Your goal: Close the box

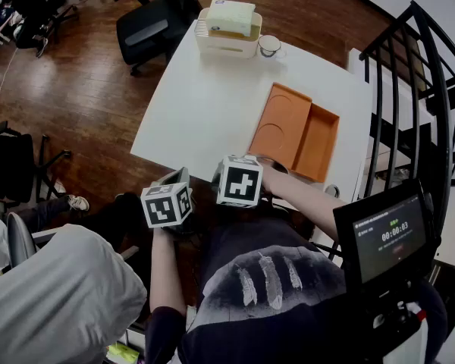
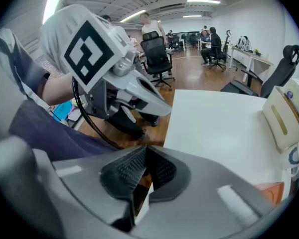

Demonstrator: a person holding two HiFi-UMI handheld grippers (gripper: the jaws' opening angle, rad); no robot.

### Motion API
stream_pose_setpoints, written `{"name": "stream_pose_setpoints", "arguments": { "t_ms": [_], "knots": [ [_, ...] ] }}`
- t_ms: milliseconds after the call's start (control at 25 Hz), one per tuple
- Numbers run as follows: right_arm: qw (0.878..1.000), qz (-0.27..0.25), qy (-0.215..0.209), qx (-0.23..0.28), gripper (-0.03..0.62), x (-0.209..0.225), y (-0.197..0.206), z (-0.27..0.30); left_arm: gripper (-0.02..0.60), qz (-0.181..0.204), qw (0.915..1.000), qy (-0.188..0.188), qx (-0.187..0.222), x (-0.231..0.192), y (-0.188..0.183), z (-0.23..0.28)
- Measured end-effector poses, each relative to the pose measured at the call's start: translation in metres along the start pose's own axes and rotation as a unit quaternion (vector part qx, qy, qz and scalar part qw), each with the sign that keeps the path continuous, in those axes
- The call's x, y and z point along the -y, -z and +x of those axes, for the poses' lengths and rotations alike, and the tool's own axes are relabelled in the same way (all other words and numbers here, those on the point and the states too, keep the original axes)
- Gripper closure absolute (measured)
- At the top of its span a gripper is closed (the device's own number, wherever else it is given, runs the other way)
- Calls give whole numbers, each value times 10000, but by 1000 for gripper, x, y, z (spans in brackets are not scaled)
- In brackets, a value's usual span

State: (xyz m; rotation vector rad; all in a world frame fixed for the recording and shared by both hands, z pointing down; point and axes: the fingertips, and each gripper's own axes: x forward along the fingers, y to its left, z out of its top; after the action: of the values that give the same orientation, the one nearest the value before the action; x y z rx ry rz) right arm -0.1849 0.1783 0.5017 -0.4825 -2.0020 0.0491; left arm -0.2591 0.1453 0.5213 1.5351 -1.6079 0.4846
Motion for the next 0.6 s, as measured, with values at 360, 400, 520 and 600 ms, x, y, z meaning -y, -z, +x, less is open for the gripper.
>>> {"name": "stream_pose_setpoints", "arguments": {
  "t_ms": [360,400,520,600],
  "knots": [
    [9992,347,50,-186,589,1,54,-23,566,513,9981,292,-177,52,-2,21],
    [9990,402,58,-179,589,-2,58,-29,566,600,9974,318,-221,61,-3,18],
    [9989,459,59,-43,589,-8,66,-46,565,887,9949,311,-371,78,-3,17],
    [9989,457,72,107,589,-8,71,-58,566,1051,9937,140,-352,83,-10,18]
  ]
}}
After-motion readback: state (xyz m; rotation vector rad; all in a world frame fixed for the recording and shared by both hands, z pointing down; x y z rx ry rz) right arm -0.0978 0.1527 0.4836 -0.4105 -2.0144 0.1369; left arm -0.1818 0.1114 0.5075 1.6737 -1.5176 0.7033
